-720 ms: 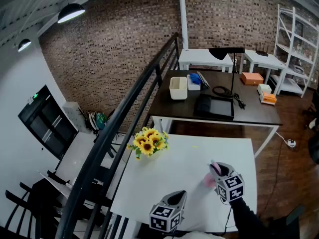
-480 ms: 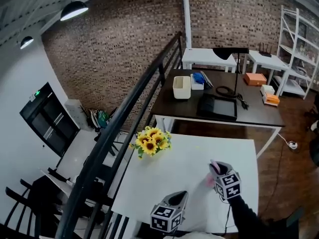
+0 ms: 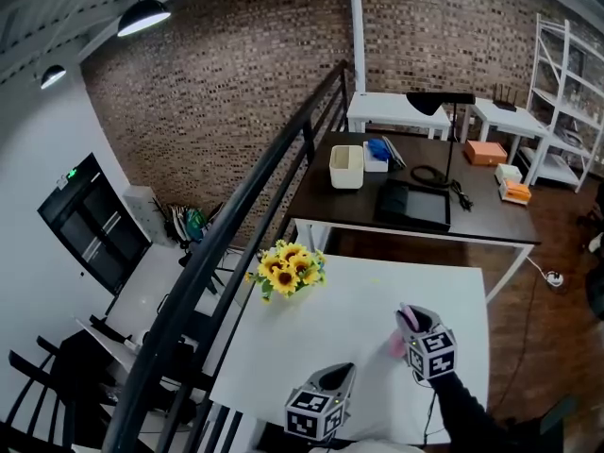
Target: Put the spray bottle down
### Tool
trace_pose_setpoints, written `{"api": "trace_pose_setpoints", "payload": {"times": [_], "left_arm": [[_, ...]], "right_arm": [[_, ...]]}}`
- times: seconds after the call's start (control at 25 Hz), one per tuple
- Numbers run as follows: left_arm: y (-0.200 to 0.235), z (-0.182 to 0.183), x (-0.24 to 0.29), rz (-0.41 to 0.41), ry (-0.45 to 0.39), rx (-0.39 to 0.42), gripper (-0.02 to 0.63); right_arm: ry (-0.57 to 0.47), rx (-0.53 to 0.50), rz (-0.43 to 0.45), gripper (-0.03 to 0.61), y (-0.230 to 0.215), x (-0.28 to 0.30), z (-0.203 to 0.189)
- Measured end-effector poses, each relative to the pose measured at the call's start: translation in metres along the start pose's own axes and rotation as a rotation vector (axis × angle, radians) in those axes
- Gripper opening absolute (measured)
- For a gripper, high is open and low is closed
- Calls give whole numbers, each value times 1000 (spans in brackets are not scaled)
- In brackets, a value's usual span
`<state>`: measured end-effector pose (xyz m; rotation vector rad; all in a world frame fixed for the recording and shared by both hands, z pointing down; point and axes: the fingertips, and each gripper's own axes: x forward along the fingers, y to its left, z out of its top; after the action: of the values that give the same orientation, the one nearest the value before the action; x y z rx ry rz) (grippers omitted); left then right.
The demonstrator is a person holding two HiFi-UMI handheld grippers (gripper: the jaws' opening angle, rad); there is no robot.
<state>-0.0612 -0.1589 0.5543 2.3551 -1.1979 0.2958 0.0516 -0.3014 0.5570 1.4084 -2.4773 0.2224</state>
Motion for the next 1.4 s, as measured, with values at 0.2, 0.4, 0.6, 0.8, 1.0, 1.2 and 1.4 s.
{"api": "trace_pose_setpoints", "payload": {"times": [0.2, 0.4, 0.6, 0.8, 1.0, 1.2, 1.4], "left_arm": [[-2, 0, 0, 3, 4, 5, 9], [-7, 1, 2, -4, 10, 18, 9], [-14, 0, 7, -18, 17, 32, 9], [-22, 2, 12, -34, 24, 40, 9], [-34, -1, 18, -60, 35, 47, 9], [-47, -5, 24, -83, 51, 54, 9], [-67, -5, 29, -117, 61, 70, 9]], "right_arm": [[-28, 9, 1, 91, -1, -5, 7], [-68, 27, 3, 133, -2, -16, 14], [-145, 53, -10, 137, -3, -43, 26], [-188, 82, -31, 137, -10, -78, 33], [-193, 102, -58, 137, -16, -113, 16], [-145, 159, -96, 137, -22, -148, -23], [-172, 222, -126, 18, -23, -172, -22]]}}
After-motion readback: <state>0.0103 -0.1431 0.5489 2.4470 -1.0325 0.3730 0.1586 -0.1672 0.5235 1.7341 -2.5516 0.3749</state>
